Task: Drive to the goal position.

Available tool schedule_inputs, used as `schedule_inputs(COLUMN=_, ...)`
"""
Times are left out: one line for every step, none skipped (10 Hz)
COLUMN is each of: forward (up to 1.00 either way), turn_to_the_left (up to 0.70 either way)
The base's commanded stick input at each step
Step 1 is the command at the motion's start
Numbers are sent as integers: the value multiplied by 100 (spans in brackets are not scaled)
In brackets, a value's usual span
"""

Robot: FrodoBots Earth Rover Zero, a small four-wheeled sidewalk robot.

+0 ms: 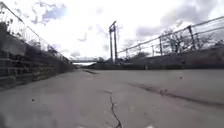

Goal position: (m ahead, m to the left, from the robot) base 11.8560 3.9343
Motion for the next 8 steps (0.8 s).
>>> schedule_inputs(forward=70, turn_to_the_left=0)
schedule_inputs(forward=70, turn_to_the_left=0)
schedule_inputs(forward=70, turn_to_the_left=0)
schedule_inputs(forward=70, turn_to_the_left=0)
schedule_inputs(forward=70, turn_to_the_left=0)
schedule_inputs(forward=70, turn_to_the_left=0)
schedule_inputs(forward=70, turn_to_the_left=0)
schedule_inputs(forward=70, turn_to_the_left=0)
